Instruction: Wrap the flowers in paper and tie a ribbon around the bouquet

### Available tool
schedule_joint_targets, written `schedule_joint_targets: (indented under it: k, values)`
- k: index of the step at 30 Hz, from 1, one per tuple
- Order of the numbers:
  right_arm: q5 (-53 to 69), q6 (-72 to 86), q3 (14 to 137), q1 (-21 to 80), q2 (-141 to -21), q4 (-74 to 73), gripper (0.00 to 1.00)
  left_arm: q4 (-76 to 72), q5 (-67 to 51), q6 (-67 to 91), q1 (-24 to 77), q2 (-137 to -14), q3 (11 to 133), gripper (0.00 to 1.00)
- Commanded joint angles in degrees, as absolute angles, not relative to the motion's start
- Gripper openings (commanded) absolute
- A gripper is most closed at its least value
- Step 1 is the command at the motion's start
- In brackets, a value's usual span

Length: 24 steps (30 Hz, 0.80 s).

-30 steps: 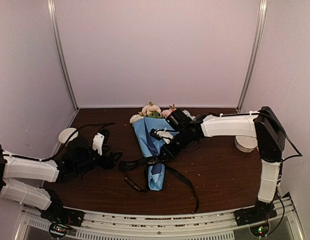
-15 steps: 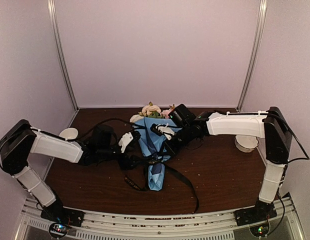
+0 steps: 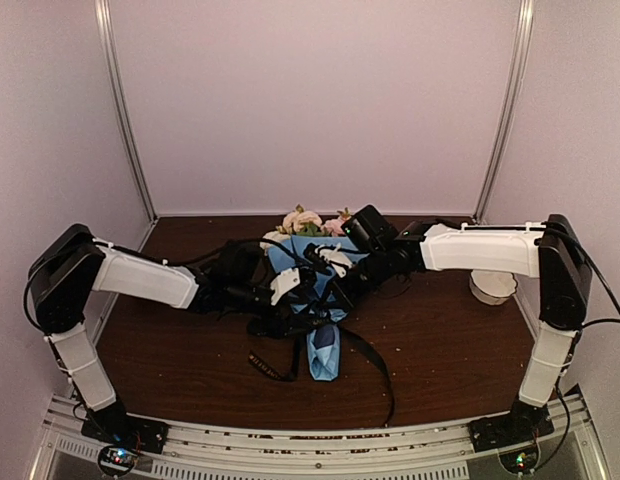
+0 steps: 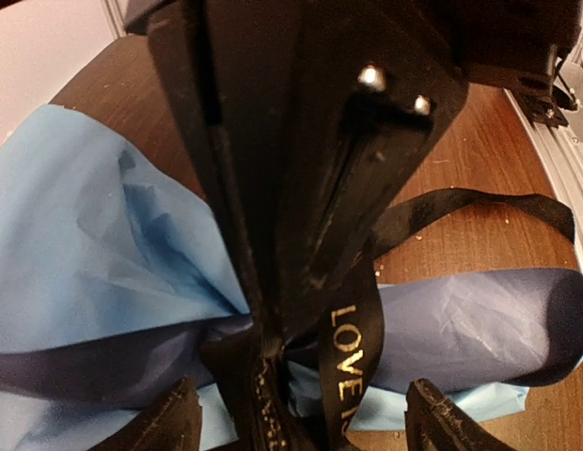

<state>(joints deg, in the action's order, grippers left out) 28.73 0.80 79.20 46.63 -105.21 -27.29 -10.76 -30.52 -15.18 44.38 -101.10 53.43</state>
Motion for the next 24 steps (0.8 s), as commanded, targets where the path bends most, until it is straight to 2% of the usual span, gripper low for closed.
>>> schedule_joint_targets:
  k: [1,5,7,9,11,14,19,24]
  values:
    - [30.0,2.68,77.93,47.01,-103.11,-25.22,0.0,-9.67,-33.11,-19.14,44.82,-104.12,56.26,0.76]
    - [30.47,4.04,76.21,46.95,-102.74,-23.43,0.0,-10.05,-33.56,-19.71,45.29,-105.91,57.3,0.66]
    - [30.89,4.68,75.6,46.97,-102.66,-22.6,0.0,-8.54,-33.08,-20.52,45.66,-107.23,58.56,0.57]
    - [31.09,5.12,75.14,46.94,-102.34,-21.89,0.0,-8.42,-32.3,-20.73,45.78,-107.83,58.91,0.43]
    - [31.22,5.34,74.82,46.99,-101.99,-21.54,0.0,-9.4,-30.56,-19.93,45.8,-108.15,58.72,0.21]
    - [31.6,5.5,74.63,46.94,-101.69,-21.46,0.0,-10.94,-27.37,-18.39,45.79,-108.15,58.5,0.0]
    - [32.23,6.12,72.8,46.94,-100.85,-20.42,0.0,-14.81,-24.57,-14.67,45.79,-107.72,57.59,0.0]
    - [38.15,7.49,71.11,46.95,-100.07,-17.61,0.02,-15.36,-20.14,-12.43,45.85,-108.81,58.4,0.0]
